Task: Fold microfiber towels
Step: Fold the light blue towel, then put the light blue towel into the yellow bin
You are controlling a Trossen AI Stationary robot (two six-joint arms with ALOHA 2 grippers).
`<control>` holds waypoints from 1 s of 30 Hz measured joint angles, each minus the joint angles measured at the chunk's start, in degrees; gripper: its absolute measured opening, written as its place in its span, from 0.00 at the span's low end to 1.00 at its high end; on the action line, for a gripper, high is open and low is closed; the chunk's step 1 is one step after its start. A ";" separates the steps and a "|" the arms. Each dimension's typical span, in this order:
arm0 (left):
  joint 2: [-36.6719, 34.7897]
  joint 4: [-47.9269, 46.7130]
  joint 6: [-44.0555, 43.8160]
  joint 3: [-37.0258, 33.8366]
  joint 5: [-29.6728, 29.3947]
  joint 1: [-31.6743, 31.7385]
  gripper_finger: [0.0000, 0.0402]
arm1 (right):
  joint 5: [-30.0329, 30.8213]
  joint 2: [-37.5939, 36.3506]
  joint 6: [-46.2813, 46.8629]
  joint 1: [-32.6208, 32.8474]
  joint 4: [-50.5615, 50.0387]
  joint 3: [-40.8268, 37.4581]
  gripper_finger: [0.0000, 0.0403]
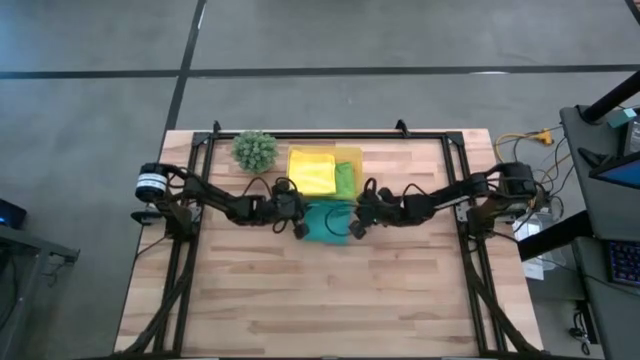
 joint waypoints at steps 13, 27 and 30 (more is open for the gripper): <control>-2.71 3.98 -1.44 0.04 -1.12 2.59 0.28 | -7.86 -1.95 -8.21 -1.27 13.70 0.12 0.32; 0.40 -0.66 -1.50 1.64 17.63 -0.58 0.30 | -12.26 3.75 -12.28 0.89 18.57 0.12 0.37; 1.88 -1.11 -1.53 1.89 17.64 -1.76 0.23 | -12.28 4.82 -14.07 1.03 18.47 0.12 0.43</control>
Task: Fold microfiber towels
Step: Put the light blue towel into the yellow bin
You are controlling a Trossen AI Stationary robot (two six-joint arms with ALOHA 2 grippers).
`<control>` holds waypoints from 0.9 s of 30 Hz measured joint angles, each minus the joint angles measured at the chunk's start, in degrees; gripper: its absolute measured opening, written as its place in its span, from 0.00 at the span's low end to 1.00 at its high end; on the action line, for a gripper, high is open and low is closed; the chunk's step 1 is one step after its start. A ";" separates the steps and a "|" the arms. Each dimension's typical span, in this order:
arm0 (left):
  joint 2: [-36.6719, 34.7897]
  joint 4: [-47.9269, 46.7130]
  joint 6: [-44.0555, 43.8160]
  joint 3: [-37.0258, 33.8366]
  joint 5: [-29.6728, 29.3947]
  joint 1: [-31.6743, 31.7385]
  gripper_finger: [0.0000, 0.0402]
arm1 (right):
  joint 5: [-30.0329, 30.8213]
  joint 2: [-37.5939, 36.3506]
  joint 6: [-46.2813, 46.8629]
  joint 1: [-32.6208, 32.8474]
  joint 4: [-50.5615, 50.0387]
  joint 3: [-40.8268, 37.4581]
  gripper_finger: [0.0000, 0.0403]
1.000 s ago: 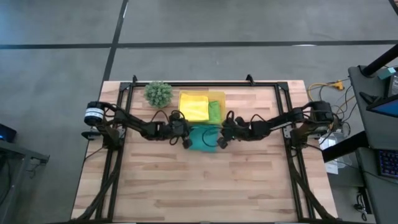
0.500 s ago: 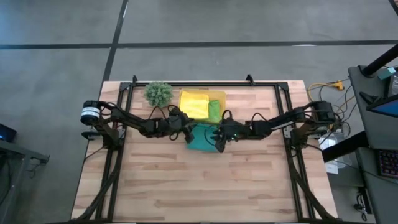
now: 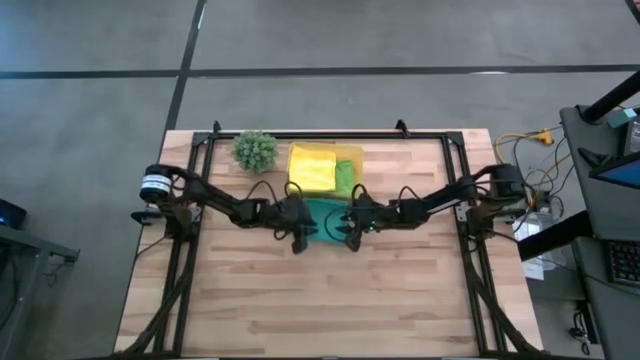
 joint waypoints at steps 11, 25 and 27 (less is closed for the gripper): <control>3.21 0.28 -1.65 1.53 5.44 -3.40 0.11 | 0.02 2.96 0.13 2.18 -1.86 0.13 0.63; -2.35 0.67 -4.34 1.54 -2.68 -11.63 0.10 | -1.50 -3.87 1.52 13.06 -3.00 0.81 0.67; -2.95 0.50 -3.22 1.47 -5.77 -10.98 0.10 | -1.48 -3.95 0.40 15.27 -3.04 0.81 0.67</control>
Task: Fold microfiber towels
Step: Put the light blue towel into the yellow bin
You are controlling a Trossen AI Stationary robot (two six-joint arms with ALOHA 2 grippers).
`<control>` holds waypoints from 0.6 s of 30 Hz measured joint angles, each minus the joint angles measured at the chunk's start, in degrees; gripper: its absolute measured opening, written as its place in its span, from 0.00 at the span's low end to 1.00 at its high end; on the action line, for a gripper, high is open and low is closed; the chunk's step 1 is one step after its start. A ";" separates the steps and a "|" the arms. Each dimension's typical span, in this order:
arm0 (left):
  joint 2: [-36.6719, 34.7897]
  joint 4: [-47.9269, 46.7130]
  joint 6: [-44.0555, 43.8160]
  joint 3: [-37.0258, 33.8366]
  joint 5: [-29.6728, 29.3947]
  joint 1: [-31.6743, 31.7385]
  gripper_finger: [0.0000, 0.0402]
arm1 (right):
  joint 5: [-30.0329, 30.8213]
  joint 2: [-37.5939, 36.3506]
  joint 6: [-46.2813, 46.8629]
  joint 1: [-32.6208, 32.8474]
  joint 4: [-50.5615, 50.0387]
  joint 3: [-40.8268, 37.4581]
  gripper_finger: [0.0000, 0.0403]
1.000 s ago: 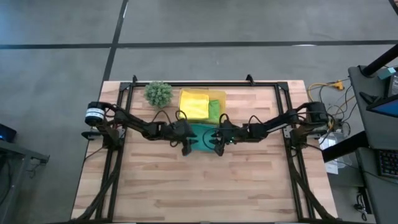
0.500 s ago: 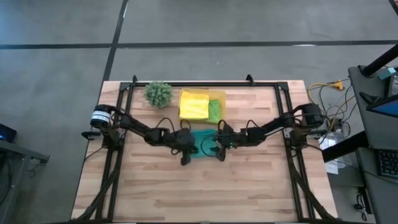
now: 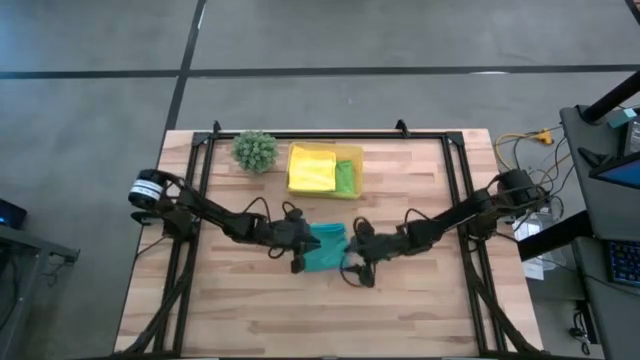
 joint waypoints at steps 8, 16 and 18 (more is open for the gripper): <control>4.37 -6.04 0.02 0.07 -1.18 5.31 0.10 | 3.66 1.69 -14.90 4.79 -1.67 0.77 0.67; 5.94 -4.49 -0.91 0.05 -0.35 7.46 0.10 | 6.69 2.75 -29.35 3.09 -10.65 5.61 0.67; 5.97 -4.54 -0.90 0.10 -0.25 7.55 0.10 | 7.28 2.75 -32.16 2.24 -11.59 5.74 0.66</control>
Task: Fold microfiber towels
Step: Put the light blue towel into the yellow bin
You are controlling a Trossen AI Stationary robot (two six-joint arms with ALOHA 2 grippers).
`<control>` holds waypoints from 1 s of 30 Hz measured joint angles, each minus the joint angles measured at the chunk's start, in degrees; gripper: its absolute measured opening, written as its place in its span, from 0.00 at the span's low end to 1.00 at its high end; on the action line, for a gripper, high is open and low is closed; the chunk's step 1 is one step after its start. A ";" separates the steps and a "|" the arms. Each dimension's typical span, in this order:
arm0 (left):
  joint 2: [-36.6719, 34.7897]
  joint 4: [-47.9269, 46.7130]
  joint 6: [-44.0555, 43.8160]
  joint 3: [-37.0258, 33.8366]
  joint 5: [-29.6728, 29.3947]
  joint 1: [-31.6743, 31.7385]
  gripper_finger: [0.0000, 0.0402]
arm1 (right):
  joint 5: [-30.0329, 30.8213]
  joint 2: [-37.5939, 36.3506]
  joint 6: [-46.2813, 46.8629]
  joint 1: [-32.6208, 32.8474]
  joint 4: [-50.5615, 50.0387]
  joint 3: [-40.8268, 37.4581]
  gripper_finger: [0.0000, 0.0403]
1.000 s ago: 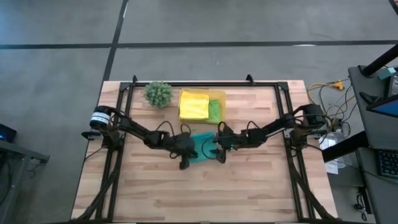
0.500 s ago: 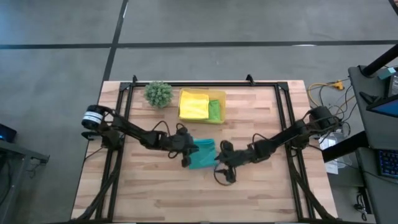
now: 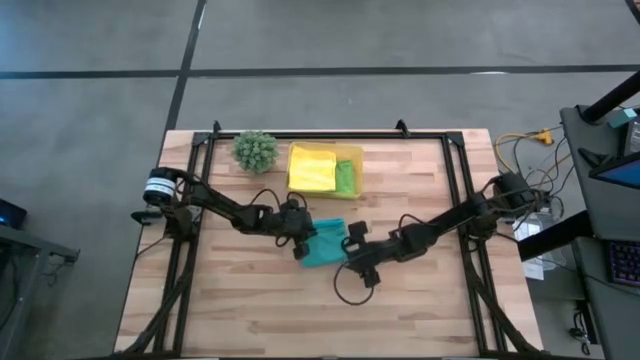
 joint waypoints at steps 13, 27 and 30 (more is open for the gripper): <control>0.09 -0.20 -1.62 -0.37 0.84 0.30 0.10 | 0.79 0.04 -16.09 -0.25 -7.42 -0.47 0.61; 0.15 -0.26 -5.04 -0.47 1.32 0.91 0.10 | 11.66 7.28 -20.52 3.51 -5.29 3.07 0.61; 0.15 -0.20 -6.59 -0.51 1.33 0.93 0.10 | 15.67 9.79 -19.01 3.85 -5.13 5.34 0.61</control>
